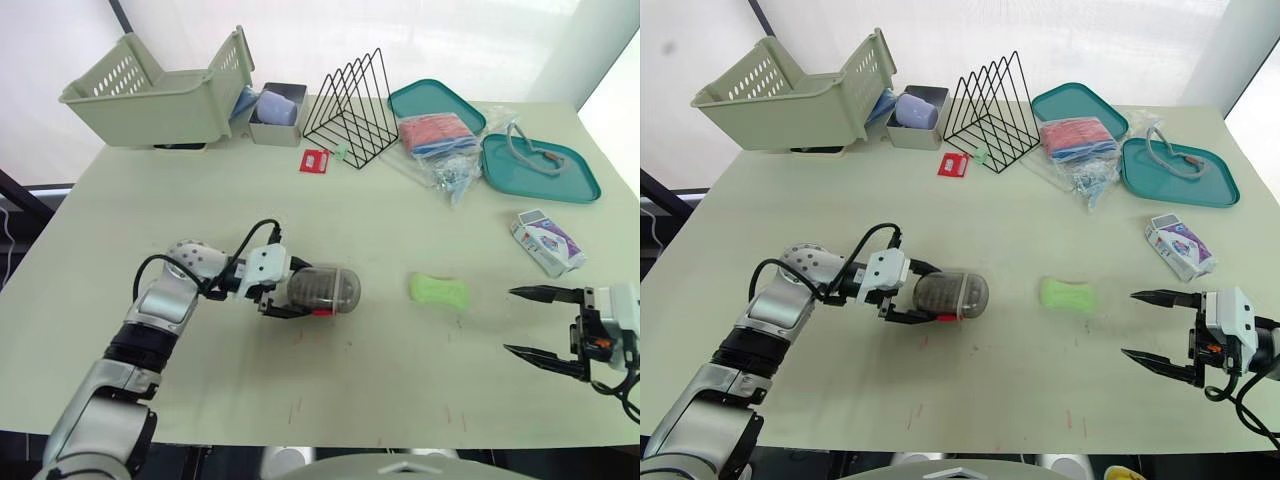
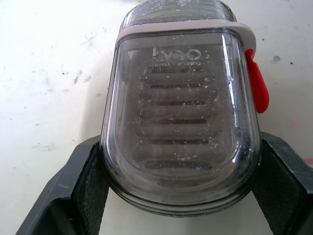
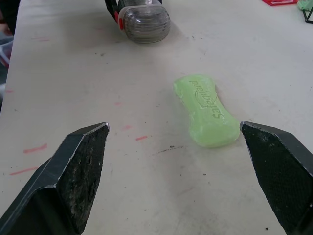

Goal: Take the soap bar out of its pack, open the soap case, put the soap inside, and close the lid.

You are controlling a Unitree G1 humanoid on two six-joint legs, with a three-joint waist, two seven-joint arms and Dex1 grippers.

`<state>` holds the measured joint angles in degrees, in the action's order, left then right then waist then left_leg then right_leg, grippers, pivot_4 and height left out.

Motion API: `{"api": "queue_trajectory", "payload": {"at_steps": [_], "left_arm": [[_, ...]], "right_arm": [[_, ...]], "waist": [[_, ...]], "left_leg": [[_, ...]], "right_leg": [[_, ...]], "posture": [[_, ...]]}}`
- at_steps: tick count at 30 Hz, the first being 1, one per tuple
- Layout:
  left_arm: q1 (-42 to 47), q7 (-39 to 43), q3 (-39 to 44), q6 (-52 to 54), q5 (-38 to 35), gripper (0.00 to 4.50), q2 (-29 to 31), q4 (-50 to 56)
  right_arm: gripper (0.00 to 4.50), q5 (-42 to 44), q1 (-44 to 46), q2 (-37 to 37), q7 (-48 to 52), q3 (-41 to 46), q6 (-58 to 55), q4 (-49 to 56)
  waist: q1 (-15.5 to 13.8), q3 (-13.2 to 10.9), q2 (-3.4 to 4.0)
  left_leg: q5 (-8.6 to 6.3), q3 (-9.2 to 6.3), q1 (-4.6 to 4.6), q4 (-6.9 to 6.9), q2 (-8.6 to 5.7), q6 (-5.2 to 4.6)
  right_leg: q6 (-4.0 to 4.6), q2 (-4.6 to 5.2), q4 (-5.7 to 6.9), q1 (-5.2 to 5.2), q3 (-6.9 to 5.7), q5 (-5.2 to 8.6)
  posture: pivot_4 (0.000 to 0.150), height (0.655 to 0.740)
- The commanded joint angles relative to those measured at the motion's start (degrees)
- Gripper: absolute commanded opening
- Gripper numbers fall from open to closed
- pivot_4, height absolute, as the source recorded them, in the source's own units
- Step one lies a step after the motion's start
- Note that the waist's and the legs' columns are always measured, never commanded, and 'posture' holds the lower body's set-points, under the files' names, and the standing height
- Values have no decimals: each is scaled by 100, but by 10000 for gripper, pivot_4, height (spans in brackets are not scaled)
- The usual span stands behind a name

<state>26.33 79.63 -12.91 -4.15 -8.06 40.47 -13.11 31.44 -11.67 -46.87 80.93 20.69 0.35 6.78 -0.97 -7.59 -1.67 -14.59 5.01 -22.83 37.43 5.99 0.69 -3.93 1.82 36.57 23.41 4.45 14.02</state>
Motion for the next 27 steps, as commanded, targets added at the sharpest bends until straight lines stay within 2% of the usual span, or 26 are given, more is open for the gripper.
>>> {"api": "queue_trajectory", "payload": {"at_steps": [1,5,7,10,17,23,27], "left_arm": [[89,-141,190,-169,-77,34458,-4,146],[206,-407,458,-652,-327,34458,-323,178],[239,-578,492,-953,-308,34458,-509,287],[232,-832,497,-1114,-315,34458,-759,498],[121,-1247,513,-1381,-310,34458,-1052,666],[-59,-1321,394,-1413,-295,34458,-1086,882],[-120,-1313,358,-1433,-317,34458,-1090,953]], "right_arm": [[45000,194,145,-172,-83,42,-270,288],[45000,1811,777,-698,-1365,72,-2958,1253],[45000,3141,1388,-906,-2360,-49,-4246,1525],[45000,4199,2073,-1000,-3567,-313,-5435,1577],[45000,6254,2880,-606,-6017,-802,-6460,868],[45000,7334,3286,-329,-7059,-1283,-6445,760],[45000,7623,3482,-177,-7491,-1584,-6392,731]], "waist": [[3,0,0],[15,-1,2],[16,2,-3],[12,4,-6],[2,11,-20],[30,11,-19],[14,11,-19]], "left_leg": [[0,0,0,0,0,0],[0,0,0,3,0,0],[0,-6,1,3,1,0],[0,-10,-2,2,1,0],[0,-17,-10,4,-1,-1],[0,-19,-10,2,0,-2],[0,-19,-11,2,0,-2]], "right_leg": [[0,0,0,0,0,0],[1,1,8,2,2,0],[5,0,11,1,-1,2],[8,1,11,1,-3,3],[7,3,7,1,-4,3],[6,1,11,2,-4,3],[6,1,10,2,-4,3]], "posture": [[1500,7400],[1500,7400],[1500,7400],[1500,7400],[1500,7400],[1500,7400],[1500,7400]]}}
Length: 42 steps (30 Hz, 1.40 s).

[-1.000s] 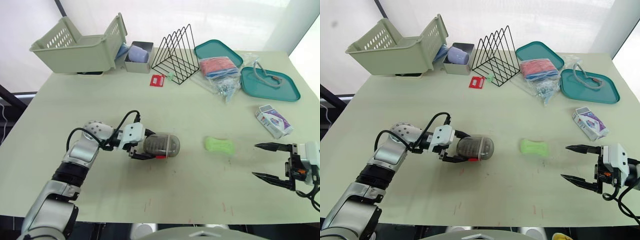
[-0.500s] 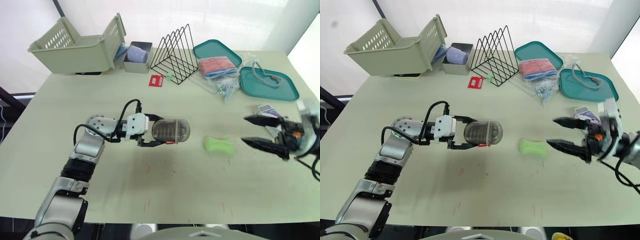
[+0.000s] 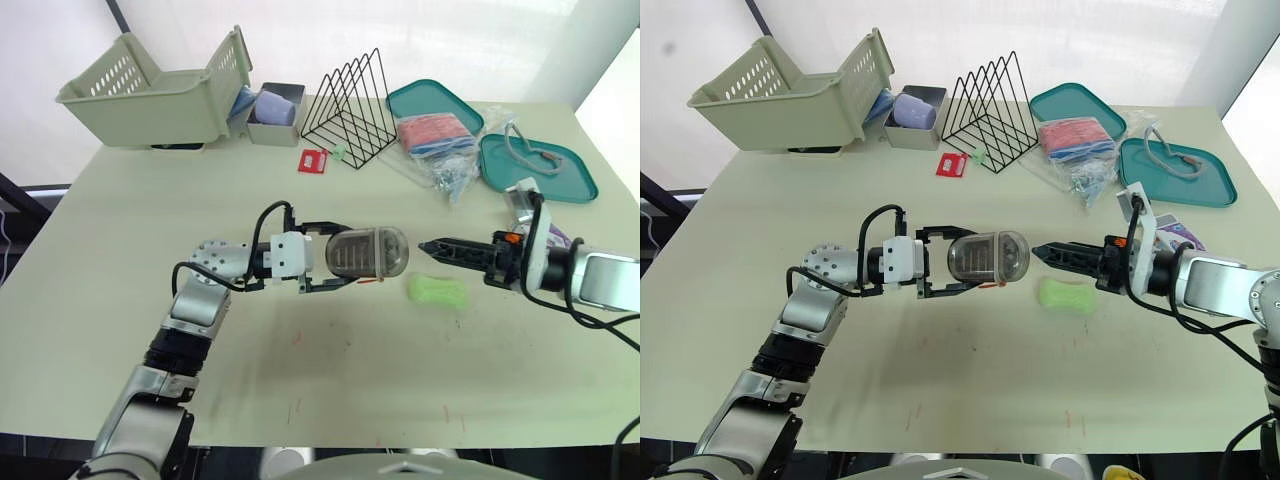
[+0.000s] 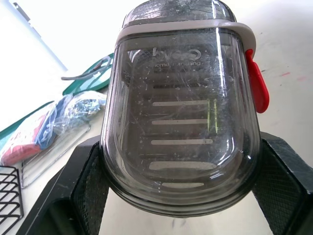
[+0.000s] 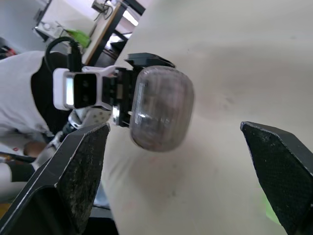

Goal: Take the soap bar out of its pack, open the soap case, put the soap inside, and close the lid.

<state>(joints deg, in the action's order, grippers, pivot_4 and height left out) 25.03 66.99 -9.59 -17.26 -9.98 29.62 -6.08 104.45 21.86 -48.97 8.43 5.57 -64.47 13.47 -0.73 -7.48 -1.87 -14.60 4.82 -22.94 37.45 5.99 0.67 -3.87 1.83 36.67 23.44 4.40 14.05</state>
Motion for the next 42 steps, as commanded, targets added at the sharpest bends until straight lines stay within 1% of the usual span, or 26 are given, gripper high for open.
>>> {"api": "queue_trajectory", "payload": {"at_steps": [1,10,22,23,25,27,28,29,31,33,41,42], "left_arm": [[3,-44,19,-134,-126,34458,-8,263],[-3,21,-58,-74,-129,34458,-5,353],[24,-91,-122,87,-129,34458,-8,523],[22,-100,-124,93,-127,34489,-8,533],[25,-127,-127,122,-128,34489,-16,554],[28,-147,-129,140,-127,34489,-19,565],[27,-158,-126,149,-127,34489,-20,570],[14,-170,-123,163,-130,34489,-17,593],[-6,-191,-123,198,-140,34489,-15,645],[-14,-201,-127,222,-152,34489,-19,680],[-60,-218,-128,318,-176,34489,-2,773],[-61,-220,-127,330,-174,34489,0,777]], "right_arm": [[45000,359,158,56,-315,-134,93,51],[45000,356,432,204,-645,-531,51,36],[45000,532,557,285,-871,-705,60,-58],[41037,538,558,285,-881,-717,52,-62],[39729,589,561,282,-907,-747,35,-84],[33656,607,555,268,-894,-766,9,-89],[32019,610,544,257,-886,-773,-3,-92],[28889,627,516,240,-885,-780,-14,-81],[24198,661,476,220,-853,-790,-45,-72],[23115,689,465,223,-829,-794,-60,-79],[23115,755,398,250,-756,-743,-8,-135],[21763,746,397,257,-751,-736,0,-141]], "waist": [[-13,0,0],[2,0,0],[-1,0,0],[-1,0,0],[0,0,-1],[0,0,0],[0,0,0],[0,0,0],[0,0,0],[-1,0,0],[0,0,-1],[0,0,-1]], "left_leg": [[0,0,-1,0,0,0],[0,0,-3,0,1,0],[0,-1,-5,0,1,-1],[0,-1,-5,0,1,0],[0,-1,-5,0,1,0],[0,-1,-5,0,1,0],[0,-1,-5,0,1,-1],[0,-1,-5,0,1,-1],[0,-1,-5,0,1,-1],[0,-1,-5,0,1,-1],[-1,-1,-6,0,1,-1],[-1,-1,-6,0,2,-1]], "right_leg": [[0,1,0,0,-1,0],[0,1,-1,1,-1,0],[0,1,-2,2,-2,0],[0,1,-2,2,-2,0],[0,1,-2,2,-2,0],[0,1,-2,2,-2,0],[0,1,-2,2,-2,0],[0,1,-2,2,-2,0],[0,1,-2,2,-2,0],[0,1,-2,2,-2,0],[0,1,-3,3,-3,0],[0,1,-3,2,-3,0]], "posture": [[1500,7400],[1500,7400],[1500,7400],[1500,7400],[1500,7400],[1500,7400],[1500,7400],[1500,7400],[1500,7400],[1500,7400],[1500,7400],[1500,7400]]}}
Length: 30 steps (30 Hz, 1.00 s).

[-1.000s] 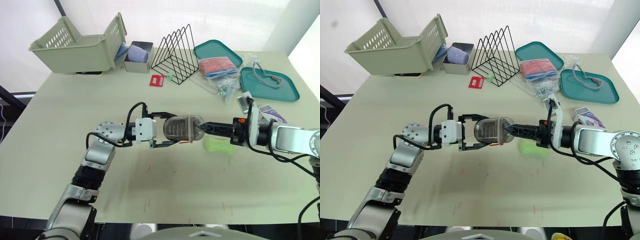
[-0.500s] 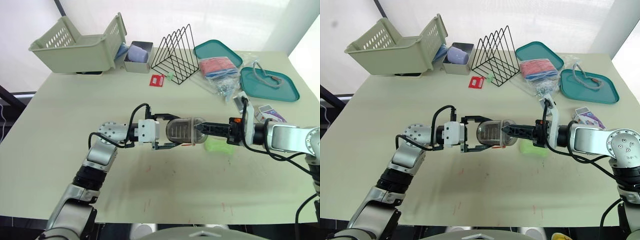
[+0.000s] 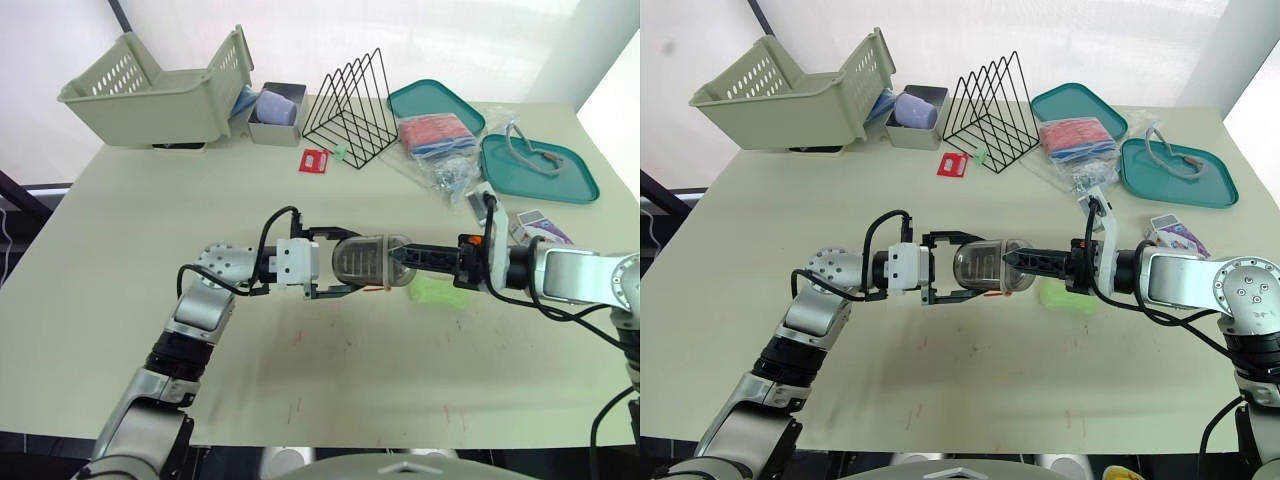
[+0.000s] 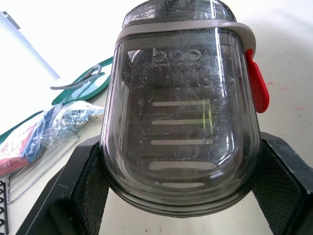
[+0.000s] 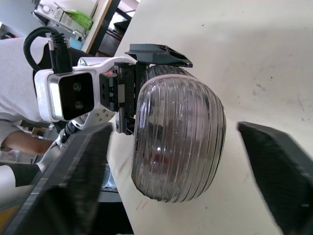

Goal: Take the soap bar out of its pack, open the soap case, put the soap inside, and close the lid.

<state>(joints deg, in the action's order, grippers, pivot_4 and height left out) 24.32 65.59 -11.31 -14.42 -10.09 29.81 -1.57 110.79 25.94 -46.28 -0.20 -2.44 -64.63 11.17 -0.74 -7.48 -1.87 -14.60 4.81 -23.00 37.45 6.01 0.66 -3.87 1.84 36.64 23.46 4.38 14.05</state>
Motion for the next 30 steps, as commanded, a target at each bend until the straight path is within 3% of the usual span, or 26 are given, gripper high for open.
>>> {"api": "queue_trajectory", "payload": {"at_steps": [1,30], "left_arm": [[10,-80,47,56,-162,34489,-19,331],[-17,-53,29,227,-187,34489,70,385]], "right_arm": [[20492,105,-10,-5,119,70,25,85],[20200,196,-253,-329,1152,457,-193,-38]], "waist": [[1,0,0],[-4,0,0]], "left_leg": [[0,0,0,0,0,0],[0,0,-1,0,0,-1]], "right_leg": [[0,0,0,0,0,0],[0,0,-2,0,0,0]], "posture": [[1500,7400],[1500,7400]]}}
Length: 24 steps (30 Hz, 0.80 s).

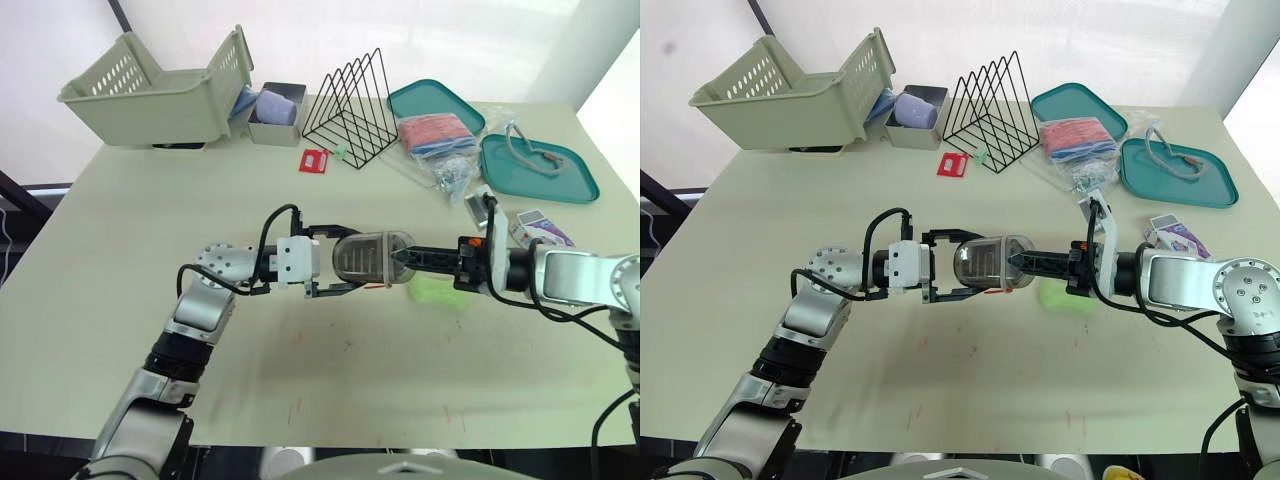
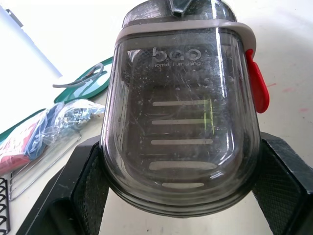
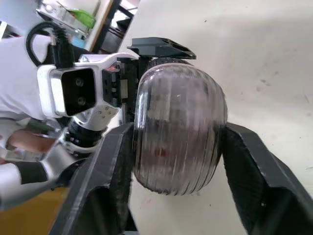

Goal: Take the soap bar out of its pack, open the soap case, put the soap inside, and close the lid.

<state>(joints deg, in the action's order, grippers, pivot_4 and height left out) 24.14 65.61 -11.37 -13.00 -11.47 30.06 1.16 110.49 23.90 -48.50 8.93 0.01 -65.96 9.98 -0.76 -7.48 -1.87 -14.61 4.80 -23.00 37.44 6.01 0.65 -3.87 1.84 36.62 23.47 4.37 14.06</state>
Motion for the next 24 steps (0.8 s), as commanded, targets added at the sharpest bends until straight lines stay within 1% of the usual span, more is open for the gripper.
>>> {"api": "queue_trajectory", "payload": {"at_steps": [1,5,10,14,18,22,24], "left_arm": [[-1,-48,34,97,-54,34489,50,116],[-2,-31,37,155,-67,34489,75,120],[-6,-28,49,178,-65,34489,101,73],[-18,-15,42,170,-70,34489,106,41],[-18,0,32,170,-72,34489,92,3],[-11,5,10,188,-76,34489,65,1],[-11,1,1,208,-77,34489,51,17]], "right_arm": [[20200,220,-96,-156,249,246,-64,54],[20200,140,-386,-509,344,521,-149,-109],[20200,-428,-1016,-1431,694,1183,-496,-652],[20200,-1283,-1324,-2011,1109,1566,-701,-1158],[20200,-2524,-1554,-2585,1730,1658,-822,-1385],[20200,-3450,-1478,-2599,1941,1396,-750,-1348],[20200,-3824,-1316,-2432,1847,1263,-761,-1317]], "waist": [[-4,0,0],[-5,0,0],[-16,0,0],[7,0,0],[23,2,4],[11,2,4],[10,2,4]], "left_leg": [[0,0,0,0,0,0],[0,0,0,0,0,0],[-1,-2,-7,0,-1,-1],[-1,-3,-4,0,-2,-2],[-1,-3,0,-5,0,-2],[-1,-2,0,-4,-1,-2],[-1,-2,0,-4,-1,-2]], "right_leg": [[0,0,0,0,0,0],[0,0,-1,0,0,0],[0,5,-9,0,-5,0],[-1,4,-10,-1,-5,0],[0,-1,-9,0,-2,0],[-1,0,-10,0,-2,0],[-1,0,-10,0,-2,1]], "posture": [[1500,7400],[1500,7400],[1500,7400],[1500,7400],[1500,7400],[1500,7400],[1500,7400]]}}
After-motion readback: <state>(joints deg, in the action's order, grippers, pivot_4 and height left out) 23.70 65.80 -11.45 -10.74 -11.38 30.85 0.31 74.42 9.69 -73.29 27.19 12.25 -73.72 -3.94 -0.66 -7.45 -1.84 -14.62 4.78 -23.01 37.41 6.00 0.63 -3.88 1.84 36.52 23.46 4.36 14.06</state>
